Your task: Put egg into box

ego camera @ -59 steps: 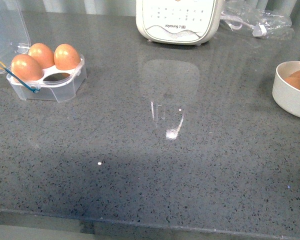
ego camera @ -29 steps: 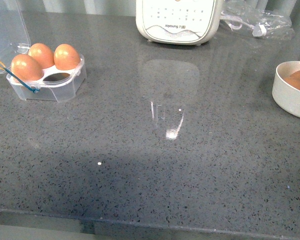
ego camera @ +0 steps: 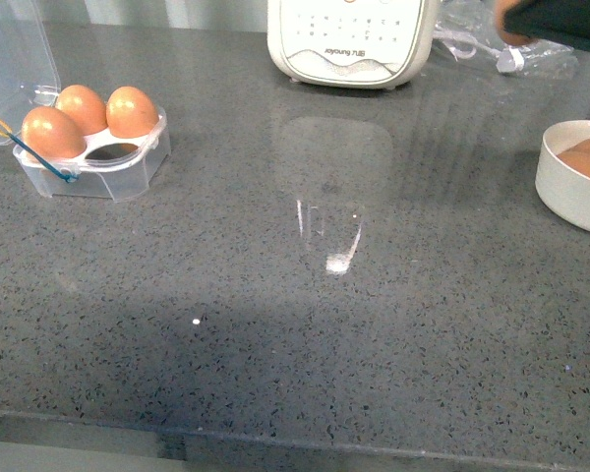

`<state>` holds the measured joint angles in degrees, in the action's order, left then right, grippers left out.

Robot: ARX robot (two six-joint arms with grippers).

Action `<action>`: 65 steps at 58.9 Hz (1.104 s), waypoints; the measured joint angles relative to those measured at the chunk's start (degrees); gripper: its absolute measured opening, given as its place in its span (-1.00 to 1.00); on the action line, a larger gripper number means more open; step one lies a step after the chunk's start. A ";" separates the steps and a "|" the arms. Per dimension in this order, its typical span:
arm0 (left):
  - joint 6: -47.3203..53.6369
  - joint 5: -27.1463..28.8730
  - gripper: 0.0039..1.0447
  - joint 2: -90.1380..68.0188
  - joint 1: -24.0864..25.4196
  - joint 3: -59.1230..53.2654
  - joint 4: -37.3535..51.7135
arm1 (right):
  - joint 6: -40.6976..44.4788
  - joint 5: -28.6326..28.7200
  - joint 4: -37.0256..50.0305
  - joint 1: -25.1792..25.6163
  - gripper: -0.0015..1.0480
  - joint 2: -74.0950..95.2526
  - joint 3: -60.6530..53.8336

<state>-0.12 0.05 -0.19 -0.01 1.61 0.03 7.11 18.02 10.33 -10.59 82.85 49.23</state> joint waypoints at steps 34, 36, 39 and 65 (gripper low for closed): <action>0.00 -0.02 0.87 0.00 0.00 0.00 0.00 | 4.66 8.79 -11.50 -13.99 -0.26 17.81 21.38; 0.00 -0.02 0.87 0.00 0.00 0.00 0.00 | 4.85 8.96 -11.87 -14.71 -0.26 18.53 22.32; 0.00 0.00 0.87 0.00 0.00 0.00 0.00 | 5.05 9.51 -11.98 -15.69 -0.26 19.56 23.39; 0.00 -0.02 0.87 0.00 0.00 0.00 0.00 | 3.06 10.40 -11.45 -22.60 -0.26 30.64 34.23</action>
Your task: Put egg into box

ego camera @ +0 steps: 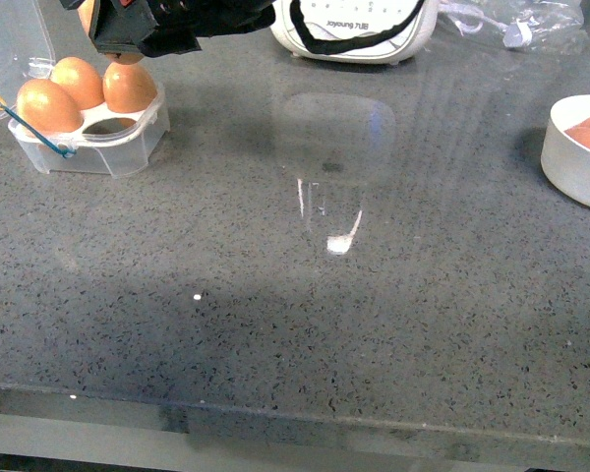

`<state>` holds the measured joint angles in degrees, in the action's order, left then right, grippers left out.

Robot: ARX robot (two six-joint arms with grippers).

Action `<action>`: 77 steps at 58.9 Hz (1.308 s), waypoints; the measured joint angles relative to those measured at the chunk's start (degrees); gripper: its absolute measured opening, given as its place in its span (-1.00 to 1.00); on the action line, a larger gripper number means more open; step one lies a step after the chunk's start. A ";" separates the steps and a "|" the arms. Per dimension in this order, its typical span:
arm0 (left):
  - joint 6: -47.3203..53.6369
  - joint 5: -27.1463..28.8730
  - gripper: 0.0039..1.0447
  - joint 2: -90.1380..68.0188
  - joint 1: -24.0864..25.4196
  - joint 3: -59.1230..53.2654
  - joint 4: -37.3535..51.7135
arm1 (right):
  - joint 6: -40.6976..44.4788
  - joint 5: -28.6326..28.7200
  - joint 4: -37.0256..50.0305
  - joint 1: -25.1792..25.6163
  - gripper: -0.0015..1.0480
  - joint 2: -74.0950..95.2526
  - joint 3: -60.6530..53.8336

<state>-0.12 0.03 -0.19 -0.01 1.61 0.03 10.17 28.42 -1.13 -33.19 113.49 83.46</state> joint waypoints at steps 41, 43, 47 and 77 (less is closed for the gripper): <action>0.00 0.00 0.87 0.00 0.00 0.00 0.00 | -1.18 -0.98 -4.90 -3.13 -0.26 7.06 7.87; 0.00 0.00 0.87 0.00 0.00 0.00 0.00 | -1.11 -1.33 -5.25 -3.06 -0.26 7.06 7.87; 0.00 0.00 0.87 0.00 0.00 0.00 0.00 | -0.81 -1.97 -6.05 -2.97 -0.26 7.06 7.87; 0.00 0.00 0.87 0.00 0.00 0.00 0.00 | 0.57 -1.49 -7.67 -2.95 0.89 6.69 7.52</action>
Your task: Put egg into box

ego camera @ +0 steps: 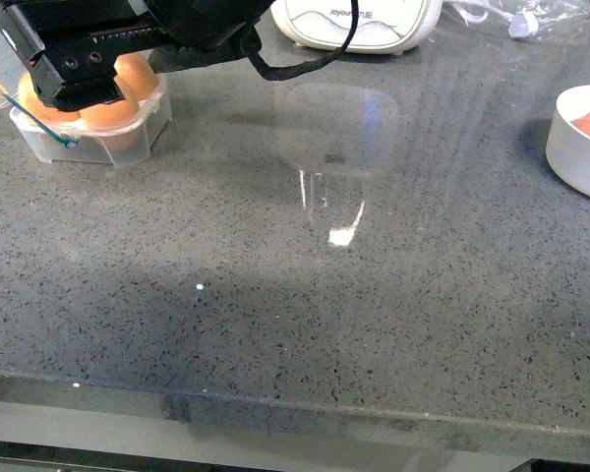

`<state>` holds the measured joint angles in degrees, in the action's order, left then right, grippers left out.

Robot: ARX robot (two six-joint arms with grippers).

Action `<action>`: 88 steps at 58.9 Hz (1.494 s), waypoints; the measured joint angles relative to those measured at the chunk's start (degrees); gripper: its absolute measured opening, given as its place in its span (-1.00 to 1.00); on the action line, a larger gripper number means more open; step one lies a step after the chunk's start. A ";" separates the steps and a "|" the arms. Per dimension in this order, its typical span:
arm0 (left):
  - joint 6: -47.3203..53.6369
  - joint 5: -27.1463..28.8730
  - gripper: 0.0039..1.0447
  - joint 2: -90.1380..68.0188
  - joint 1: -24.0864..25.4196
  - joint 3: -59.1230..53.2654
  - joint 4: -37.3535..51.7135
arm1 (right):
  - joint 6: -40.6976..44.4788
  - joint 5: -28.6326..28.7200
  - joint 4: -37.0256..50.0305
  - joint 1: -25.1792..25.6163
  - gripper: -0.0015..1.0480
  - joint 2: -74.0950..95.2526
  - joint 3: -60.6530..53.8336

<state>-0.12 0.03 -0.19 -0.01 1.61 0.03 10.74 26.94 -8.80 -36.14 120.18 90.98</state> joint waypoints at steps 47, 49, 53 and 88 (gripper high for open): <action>0.00 0.02 0.87 0.00 0.00 0.00 0.00 | 2.95 -36.63 20.46 12.92 0.86 -34.49 -36.92; -0.02 0.00 0.87 0.00 0.00 0.00 0.00 | 3.45 -37.59 21.44 13.64 0.86 -36.28 -38.73; 0.00 0.00 0.87 0.00 0.00 0.00 0.00 | 4.90 -39.34 23.65 15.08 0.86 -39.80 -42.38; 0.00 -0.02 0.87 0.00 0.00 0.00 0.00 | -5.16 -27.19 29.14 35.91 0.20 -79.95 -72.65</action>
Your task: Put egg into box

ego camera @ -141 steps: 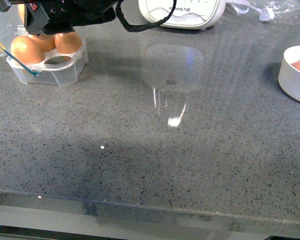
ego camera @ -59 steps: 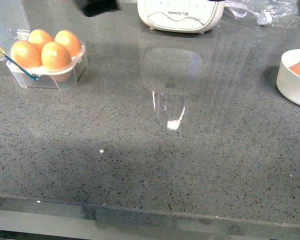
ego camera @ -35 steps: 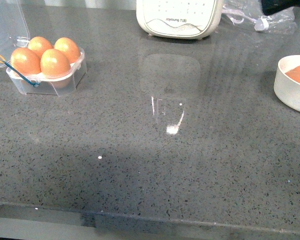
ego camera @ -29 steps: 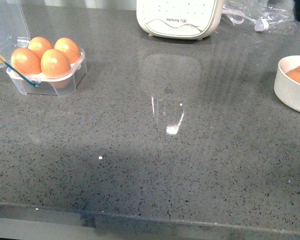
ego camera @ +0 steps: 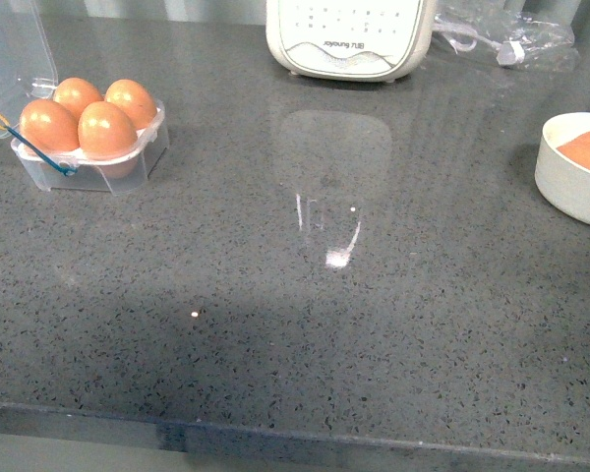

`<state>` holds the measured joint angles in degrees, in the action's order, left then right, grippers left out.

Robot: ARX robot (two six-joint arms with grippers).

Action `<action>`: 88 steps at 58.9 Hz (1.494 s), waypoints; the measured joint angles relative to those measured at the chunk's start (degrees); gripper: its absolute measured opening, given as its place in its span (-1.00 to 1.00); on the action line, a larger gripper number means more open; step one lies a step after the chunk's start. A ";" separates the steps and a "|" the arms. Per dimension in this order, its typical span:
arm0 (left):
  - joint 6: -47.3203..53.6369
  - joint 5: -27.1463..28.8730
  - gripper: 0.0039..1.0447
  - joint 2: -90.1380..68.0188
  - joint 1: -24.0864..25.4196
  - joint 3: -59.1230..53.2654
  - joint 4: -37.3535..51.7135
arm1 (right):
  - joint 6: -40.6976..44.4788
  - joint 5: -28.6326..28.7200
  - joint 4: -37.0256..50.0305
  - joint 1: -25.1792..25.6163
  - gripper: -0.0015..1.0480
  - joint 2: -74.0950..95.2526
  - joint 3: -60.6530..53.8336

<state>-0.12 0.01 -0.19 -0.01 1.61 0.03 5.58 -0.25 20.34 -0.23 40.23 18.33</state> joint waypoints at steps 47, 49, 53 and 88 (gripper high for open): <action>0.00 0.04 0.87 0.00 0.00 0.00 0.00 | -4.96 0.31 -3.91 0.11 -0.94 -19.98 -14.60; 0.00 0.04 0.87 0.00 0.00 0.00 0.00 | -4.96 0.31 -4.22 0.09 -0.94 -20.52 -14.82; 0.00 0.04 0.87 0.00 0.00 0.00 0.00 | -4.96 0.31 -4.96 0.11 -0.94 -21.62 -15.21; 0.00 0.04 0.87 0.00 0.00 0.00 0.00 | -4.98 0.31 -11.69 0.09 -0.94 -31.67 -18.01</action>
<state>-0.12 0.05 -0.19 -0.01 1.61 0.03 0.60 0.05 8.64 -0.14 8.56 0.32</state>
